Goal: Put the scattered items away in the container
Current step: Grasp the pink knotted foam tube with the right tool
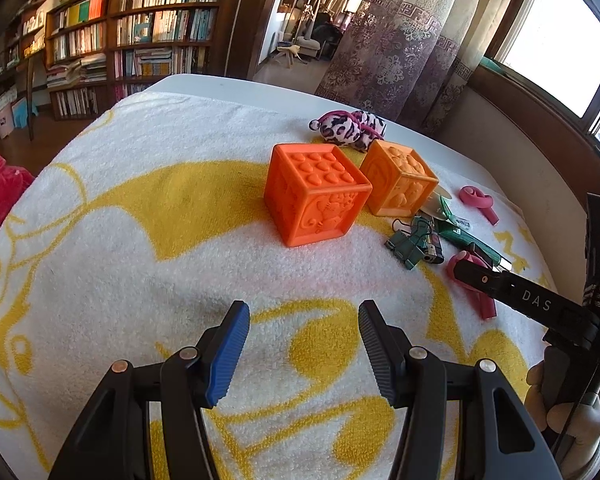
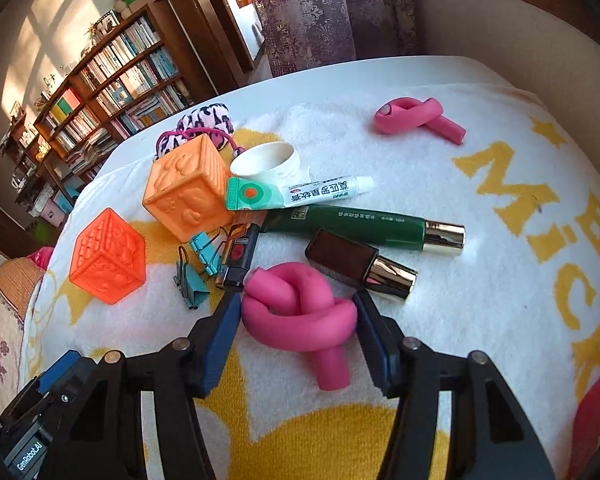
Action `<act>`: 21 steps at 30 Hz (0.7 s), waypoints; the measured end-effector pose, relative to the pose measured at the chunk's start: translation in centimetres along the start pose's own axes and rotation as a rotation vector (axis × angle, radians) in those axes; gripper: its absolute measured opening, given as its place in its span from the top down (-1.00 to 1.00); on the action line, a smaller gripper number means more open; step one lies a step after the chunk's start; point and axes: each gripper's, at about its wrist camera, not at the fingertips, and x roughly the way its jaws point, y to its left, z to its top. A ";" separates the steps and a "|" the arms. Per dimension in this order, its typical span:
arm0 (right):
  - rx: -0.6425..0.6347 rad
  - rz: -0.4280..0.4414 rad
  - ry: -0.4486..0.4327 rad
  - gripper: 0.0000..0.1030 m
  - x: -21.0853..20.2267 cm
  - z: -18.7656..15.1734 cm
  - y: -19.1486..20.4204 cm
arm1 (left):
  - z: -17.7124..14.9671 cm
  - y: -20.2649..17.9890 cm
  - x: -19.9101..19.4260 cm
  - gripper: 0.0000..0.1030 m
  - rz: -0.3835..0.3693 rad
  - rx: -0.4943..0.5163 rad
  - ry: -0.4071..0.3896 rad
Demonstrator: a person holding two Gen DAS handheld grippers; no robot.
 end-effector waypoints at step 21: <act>0.069 0.050 -0.130 -0.17 -8.1 -5.2 -3.1 | 1.6 -1.3 0.9 -0.13 0.032 0.013 0.027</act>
